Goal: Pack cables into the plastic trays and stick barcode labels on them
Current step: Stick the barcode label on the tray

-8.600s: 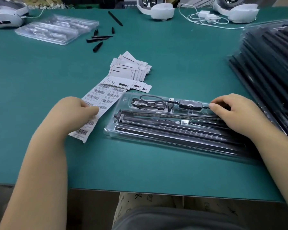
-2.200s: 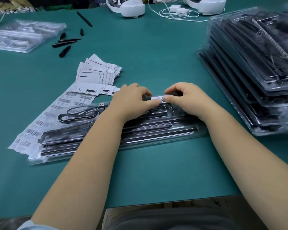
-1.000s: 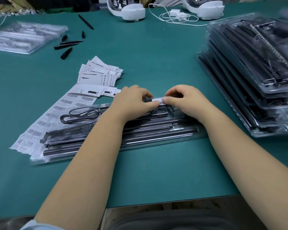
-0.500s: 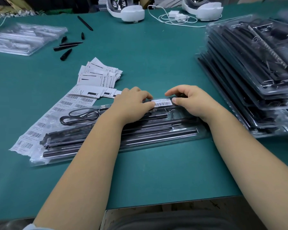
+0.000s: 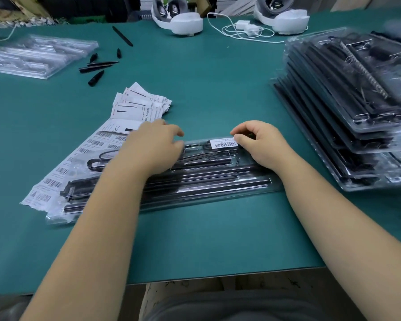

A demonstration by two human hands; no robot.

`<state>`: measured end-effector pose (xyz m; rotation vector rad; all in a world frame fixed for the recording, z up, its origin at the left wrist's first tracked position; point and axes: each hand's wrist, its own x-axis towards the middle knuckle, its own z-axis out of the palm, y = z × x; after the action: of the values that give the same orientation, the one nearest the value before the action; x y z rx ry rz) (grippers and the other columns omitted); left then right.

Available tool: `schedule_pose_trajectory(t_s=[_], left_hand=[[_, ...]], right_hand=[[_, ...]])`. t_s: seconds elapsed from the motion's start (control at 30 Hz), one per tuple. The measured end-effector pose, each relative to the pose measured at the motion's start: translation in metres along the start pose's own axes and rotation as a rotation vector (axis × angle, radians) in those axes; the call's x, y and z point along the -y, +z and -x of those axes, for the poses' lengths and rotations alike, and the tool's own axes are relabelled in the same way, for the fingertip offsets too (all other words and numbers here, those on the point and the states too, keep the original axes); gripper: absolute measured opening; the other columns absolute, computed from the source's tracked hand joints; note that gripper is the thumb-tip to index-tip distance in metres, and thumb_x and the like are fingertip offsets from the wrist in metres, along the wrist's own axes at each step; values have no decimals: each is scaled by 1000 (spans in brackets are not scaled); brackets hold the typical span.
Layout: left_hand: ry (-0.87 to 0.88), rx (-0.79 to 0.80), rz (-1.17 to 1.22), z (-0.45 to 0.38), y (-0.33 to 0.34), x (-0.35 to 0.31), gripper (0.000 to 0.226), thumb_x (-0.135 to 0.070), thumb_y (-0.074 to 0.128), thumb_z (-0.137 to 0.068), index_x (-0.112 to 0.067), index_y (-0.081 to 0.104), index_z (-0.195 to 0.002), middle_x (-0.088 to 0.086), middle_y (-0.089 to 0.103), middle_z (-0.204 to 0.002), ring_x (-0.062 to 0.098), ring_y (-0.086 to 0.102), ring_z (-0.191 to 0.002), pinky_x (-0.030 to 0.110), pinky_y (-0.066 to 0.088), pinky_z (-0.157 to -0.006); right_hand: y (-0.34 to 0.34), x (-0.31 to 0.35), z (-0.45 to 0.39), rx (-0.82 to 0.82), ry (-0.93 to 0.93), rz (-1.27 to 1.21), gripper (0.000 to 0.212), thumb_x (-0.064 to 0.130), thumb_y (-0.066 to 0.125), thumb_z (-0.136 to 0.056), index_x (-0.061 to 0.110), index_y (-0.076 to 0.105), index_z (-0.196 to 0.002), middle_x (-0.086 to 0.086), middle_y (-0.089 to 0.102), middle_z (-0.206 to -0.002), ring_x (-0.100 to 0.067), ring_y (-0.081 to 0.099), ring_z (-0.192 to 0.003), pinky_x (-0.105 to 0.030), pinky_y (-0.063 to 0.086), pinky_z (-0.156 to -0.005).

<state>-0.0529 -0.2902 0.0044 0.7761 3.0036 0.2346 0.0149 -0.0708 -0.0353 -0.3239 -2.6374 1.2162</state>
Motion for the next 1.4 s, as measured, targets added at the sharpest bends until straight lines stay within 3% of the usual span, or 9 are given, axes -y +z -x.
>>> schedule_pose_trajectory(t_s=[0.23, 0.5, 0.7, 0.8, 0.9, 0.97, 1.17, 1.27, 1.4], left_hand=[[-561, 6, -23, 39, -21, 102, 39, -43, 39, -93, -15, 56, -114, 15, 60, -114, 36, 53, -102, 40, 44, -84], [-644, -137, 219, 63, -13, 120, 24, -40, 43, -93, -20, 57, -94, 11, 62, -94, 33, 53, -90, 37, 40, -74], [-694, -133, 486, 63, -15, 126, 24, -38, 50, -92, -15, 53, -84, 3, 53, -77, 26, 48, -71, 33, 36, -61], [-770, -175, 650, 61, -21, 133, 30, -39, 61, -87, -11, 58, -77, 5, 60, -80, 26, 57, -71, 34, 41, -64], [-687, -193, 923, 56, -30, 147, 18, -33, 69, -84, -15, 66, -80, 6, 68, -93, 20, 64, -70, 29, 47, -63], [-584, -81, 1243, 54, -39, 158, 19, -31, 66, -83, -15, 68, -92, 10, 67, -103, 19, 69, -69, 31, 56, -59], [-234, 64, 2273, 47, -52, 167, 67, -30, 60, -86, 12, 41, -135, 25, 61, -121, 35, 66, -101, 42, 59, -68], [-146, -253, 2457, 35, -48, 141, 61, -35, 66, -78, 1, 46, -123, 6, 55, -99, 17, 59, -73, 24, 52, -67], [-41, -481, 2674, 19, -43, 103, 49, -11, 64, -82, 3, 48, -127, 13, 59, -105, 23, 58, -91, 30, 46, -99]], right_hand=[[1, -1, -2, -2, -12, 28, 14, 22, 56, -92, 35, 61, -88, 20, 58, -81, 4, 51, -73, -15, 37, -64], [3, -4, -3, -8, -19, 76, 32, 10, 41, -97, 33, 63, -94, 22, 56, -92, 8, 45, -66, -11, 31, -60], [3, -6, -3, -80, 5, 84, 33, 9, 43, -94, 32, 67, -91, 19, 58, -76, 8, 45, -50, -5, 32, -47], [2, -3, -2, -83, 16, 77, 23, 16, 48, -95, 30, 67, -99, 18, 61, -85, 12, 50, -65, -7, 34, -62], [0, 1, 2, -24, -6, 115, 29, 30, 54, -94, 23, 62, -120, 7, 61, -117, -9, 53, -112, -19, 33, -91], [-2, 3, 4, 23, -21, 141, 34, 35, 54, -94, 23, 59, -125, 5, 58, -126, -11, 48, -117, -21, 30, -94], [-6, 3, 5, 37, 25, -69, 23, 34, 60, -90, 28, 62, -112, 10, 62, -103, -8, 56, -99, -14, 36, -75], [-13, 7, 10, 85, 48, -131, 32, 46, 70, -79, 35, 61, -107, 12, 59, -86, 0, 56, -79, -13, 38, -65], [-17, 22, 24, 362, 37, -292, 51, 43, 84, -59, 26, 68, -105, 13, 61, -70, -3, 51, -54, -18, 41, -56]])
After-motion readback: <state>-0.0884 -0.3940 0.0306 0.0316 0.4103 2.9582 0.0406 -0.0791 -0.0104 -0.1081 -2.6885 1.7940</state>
